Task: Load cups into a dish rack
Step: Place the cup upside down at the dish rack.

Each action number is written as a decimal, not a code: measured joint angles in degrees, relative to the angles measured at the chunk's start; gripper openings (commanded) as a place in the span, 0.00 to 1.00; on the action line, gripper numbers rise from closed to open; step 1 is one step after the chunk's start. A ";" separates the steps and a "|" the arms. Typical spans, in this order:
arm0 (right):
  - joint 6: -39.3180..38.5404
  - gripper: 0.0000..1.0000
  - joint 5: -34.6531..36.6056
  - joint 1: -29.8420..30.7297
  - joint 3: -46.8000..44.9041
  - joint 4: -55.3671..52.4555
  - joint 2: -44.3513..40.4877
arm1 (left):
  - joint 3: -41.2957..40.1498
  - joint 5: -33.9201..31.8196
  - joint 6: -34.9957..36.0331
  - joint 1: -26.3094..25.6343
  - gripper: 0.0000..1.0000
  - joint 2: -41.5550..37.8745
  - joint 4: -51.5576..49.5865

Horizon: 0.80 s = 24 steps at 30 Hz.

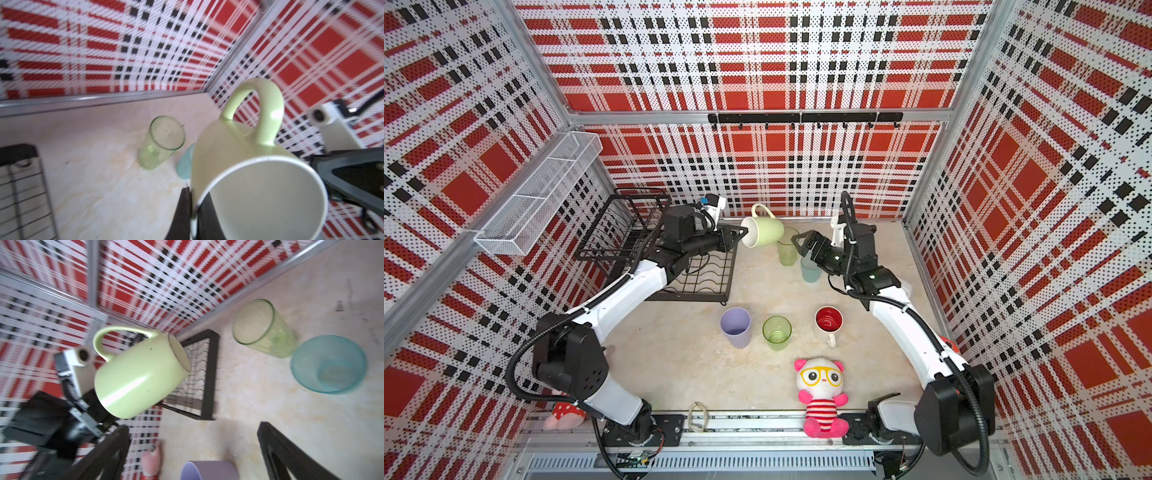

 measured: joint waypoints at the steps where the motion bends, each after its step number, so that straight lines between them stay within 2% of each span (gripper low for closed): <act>1: 3.06 1.00 -1.99 -0.35 -1.81 4.39 -0.55 | -1.64 1.75 -2.21 -0.02 0.00 -0.55 3.98; 6: 18.84 1.00 -8.70 -0.92 -9.38 30.08 0.81 | -7.54 9.64 -15.32 -1.46 0.00 -0.92 22.10; 9: 23.74 1.00 -10.40 -0.92 -11.34 42.38 1.99 | -10.34 12.26 -24.59 -2.67 0.00 -0.81 33.42; 13: 24.98 1.00 -12.57 -0.46 -11.56 52.83 2.23 | -11.76 13.70 -36.57 -4.68 0.00 0.96 46.69; 18: 23.91 1.00 -14.23 1.57 -11.06 59.60 2.10 | -12.37 14.82 -49.24 -6.60 0.00 4.66 60.61; 21: 22.75 1.00 -14.62 2.78 -11.06 60.87 2.05 | -12.59 15.34 -54.49 -7.17 0.00 6.54 66.75; 24: 21.33 0.98 -14.69 4.07 -10.69 60.92 2.10 | -12.59 15.82 -56.74 -7.63 0.00 7.48 69.18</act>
